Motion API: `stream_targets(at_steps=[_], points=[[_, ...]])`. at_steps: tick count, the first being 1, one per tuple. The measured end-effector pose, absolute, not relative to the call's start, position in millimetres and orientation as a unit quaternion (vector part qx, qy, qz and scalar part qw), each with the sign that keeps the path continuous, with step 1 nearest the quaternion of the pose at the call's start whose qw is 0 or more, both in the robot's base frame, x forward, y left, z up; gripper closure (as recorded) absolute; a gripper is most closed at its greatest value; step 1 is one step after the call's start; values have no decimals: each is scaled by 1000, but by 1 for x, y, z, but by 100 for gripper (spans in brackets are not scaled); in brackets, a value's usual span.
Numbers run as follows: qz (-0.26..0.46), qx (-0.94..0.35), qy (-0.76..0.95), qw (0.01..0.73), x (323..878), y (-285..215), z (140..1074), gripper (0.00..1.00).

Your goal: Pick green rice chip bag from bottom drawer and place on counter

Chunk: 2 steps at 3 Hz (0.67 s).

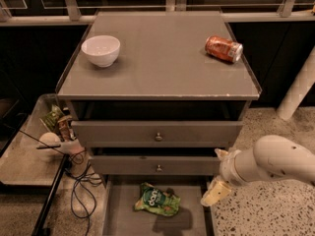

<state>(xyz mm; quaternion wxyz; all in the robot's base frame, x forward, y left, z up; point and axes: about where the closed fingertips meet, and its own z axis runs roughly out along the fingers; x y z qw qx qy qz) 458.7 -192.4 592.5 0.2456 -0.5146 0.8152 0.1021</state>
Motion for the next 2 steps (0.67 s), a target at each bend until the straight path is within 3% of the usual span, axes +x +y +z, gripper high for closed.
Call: stream_targets(at_steps=[2], points=[[165, -533, 782, 276, 458, -179, 525, 0]])
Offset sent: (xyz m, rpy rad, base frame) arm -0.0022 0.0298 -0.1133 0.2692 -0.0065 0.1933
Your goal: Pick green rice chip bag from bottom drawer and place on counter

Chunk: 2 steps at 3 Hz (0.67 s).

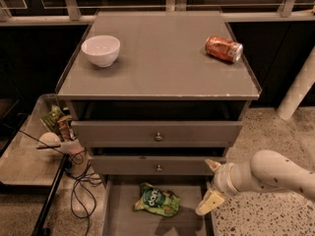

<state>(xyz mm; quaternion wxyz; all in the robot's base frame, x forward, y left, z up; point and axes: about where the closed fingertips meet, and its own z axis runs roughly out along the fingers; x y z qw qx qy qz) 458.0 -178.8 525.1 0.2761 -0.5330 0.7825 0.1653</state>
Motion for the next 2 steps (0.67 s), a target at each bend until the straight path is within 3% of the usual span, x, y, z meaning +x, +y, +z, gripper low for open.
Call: stream_targets(at_steps=[1, 2], points=[[236, -541, 748, 302, 460, -165, 494, 0], [258, -543, 741, 300, 455, -159, 475, 0]])
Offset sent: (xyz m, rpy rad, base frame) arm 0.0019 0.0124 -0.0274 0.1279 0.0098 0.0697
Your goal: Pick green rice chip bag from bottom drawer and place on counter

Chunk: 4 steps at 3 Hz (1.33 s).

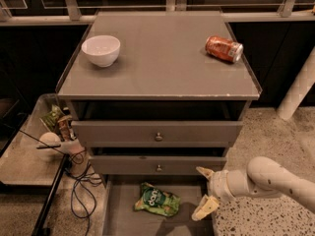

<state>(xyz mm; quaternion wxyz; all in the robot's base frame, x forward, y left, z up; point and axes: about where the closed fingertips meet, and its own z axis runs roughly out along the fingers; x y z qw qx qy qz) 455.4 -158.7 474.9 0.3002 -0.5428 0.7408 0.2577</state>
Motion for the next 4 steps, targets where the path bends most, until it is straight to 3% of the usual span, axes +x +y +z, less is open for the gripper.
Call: stream_targets(at_steps=[4], points=[[242, -507, 783, 266, 479, -163, 378, 0]])
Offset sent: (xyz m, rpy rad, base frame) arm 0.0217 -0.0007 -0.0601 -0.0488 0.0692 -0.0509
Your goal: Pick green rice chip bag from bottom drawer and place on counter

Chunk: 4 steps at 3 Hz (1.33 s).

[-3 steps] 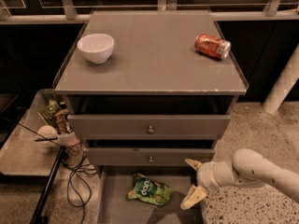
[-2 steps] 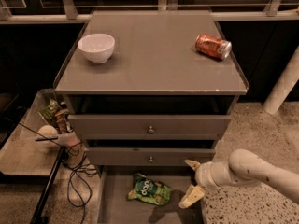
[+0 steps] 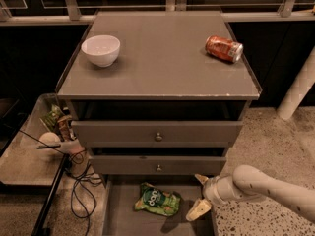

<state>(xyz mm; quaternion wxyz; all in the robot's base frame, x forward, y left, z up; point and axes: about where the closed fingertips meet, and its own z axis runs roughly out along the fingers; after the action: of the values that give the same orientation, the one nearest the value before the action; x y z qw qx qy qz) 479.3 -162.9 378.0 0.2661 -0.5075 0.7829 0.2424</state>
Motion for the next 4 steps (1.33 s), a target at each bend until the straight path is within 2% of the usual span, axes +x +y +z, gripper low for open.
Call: stream_targets(at_steps=[2, 4], points=[[229, -496, 790, 277, 481, -167, 311, 0], [238, -572, 710, 335, 477, -129, 252, 0]])
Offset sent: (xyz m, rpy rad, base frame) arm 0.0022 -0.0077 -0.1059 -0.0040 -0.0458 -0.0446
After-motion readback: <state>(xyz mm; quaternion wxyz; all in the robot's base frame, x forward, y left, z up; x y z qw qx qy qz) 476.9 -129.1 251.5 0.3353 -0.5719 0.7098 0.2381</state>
